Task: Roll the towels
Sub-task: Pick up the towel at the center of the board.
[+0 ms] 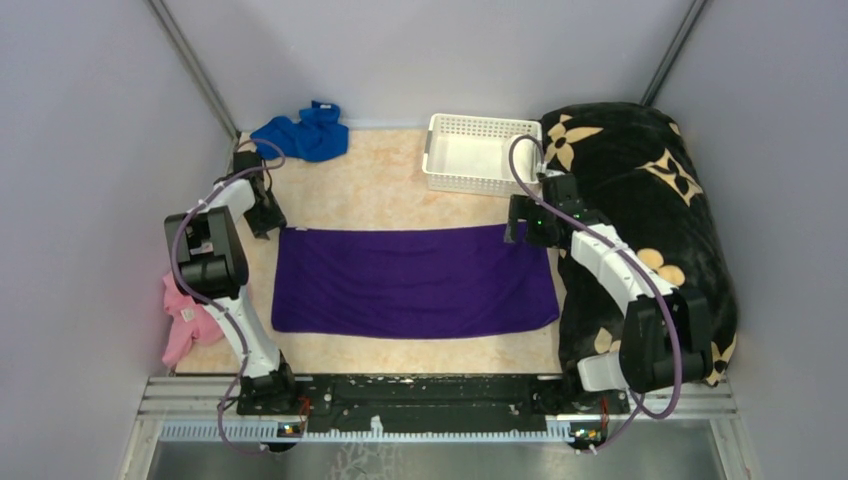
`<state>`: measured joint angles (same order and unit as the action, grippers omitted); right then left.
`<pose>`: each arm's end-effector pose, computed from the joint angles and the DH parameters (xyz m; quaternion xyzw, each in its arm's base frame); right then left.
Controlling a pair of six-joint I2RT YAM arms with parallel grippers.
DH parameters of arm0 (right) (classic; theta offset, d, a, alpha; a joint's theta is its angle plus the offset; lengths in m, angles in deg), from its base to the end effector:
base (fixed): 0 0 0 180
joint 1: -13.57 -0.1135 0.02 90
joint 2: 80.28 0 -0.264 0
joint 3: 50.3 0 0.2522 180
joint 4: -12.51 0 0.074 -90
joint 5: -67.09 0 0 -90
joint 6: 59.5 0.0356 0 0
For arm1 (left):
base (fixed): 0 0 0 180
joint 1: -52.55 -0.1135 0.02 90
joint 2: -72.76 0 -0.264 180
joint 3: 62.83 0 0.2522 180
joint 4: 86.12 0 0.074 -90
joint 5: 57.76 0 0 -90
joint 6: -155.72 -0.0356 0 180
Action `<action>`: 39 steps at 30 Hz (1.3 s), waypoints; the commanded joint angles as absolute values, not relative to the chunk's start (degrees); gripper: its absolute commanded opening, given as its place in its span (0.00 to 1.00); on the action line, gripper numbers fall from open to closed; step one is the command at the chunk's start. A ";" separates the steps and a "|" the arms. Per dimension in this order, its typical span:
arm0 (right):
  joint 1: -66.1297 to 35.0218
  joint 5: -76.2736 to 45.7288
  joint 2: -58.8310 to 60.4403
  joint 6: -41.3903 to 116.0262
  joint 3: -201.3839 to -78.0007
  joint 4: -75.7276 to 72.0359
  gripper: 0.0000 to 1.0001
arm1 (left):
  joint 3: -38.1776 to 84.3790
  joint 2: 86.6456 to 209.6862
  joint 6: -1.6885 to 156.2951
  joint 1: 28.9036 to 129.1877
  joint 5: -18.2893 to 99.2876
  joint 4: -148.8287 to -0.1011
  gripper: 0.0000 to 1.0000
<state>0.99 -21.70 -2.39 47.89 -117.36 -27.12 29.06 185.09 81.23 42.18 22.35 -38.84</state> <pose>0.2752 0.0622 0.2397 0.0359 0.9403 0.0971 0.3242 0.3904 0.0777 0.1687 -0.2351 0.9490 0.0759 0.1961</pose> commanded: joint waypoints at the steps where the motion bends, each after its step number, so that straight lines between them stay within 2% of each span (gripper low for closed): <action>1: 0.88 -19.78 -1.43 45.21 -120.67 -24.56 0.98 | 32.59 188.31 80.08 41.91 21.14 -37.92 0.47; 8: 0.83 -19.00 -3.52 42.70 -121.29 -24.71 0.96 | 29.83 178.84 76.83 41.96 27.33 -39.32 0.53; 13: 0.83 -17.59 -4.64 42.29 -121.29 -24.48 0.96 | 30.38 178.88 81.06 41.95 32.20 -37.28 0.53; 16: 0.83 -17.26 -5.55 42.37 -120.50 -24.18 0.96 | 31.18 180.04 85.14 41.91 32.76 -36.65 0.50; 26: 0.83 -17.45 -6.62 41.90 -118.54 -23.32 0.96 | 31.83 182.21 97.45 42.37 29.38 -38.82 0.32; 39: 0.81 -16.76 -7.30 41.05 -117.14 -21.92 0.96 | 31.47 185.99 102.84 43.45 27.32 -41.89 0.36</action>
<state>0.99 -17.48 -5.16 42.01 -117.29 -25.02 30.68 184.44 100.33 42.74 27.53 -40.68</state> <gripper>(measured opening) 0.965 0.357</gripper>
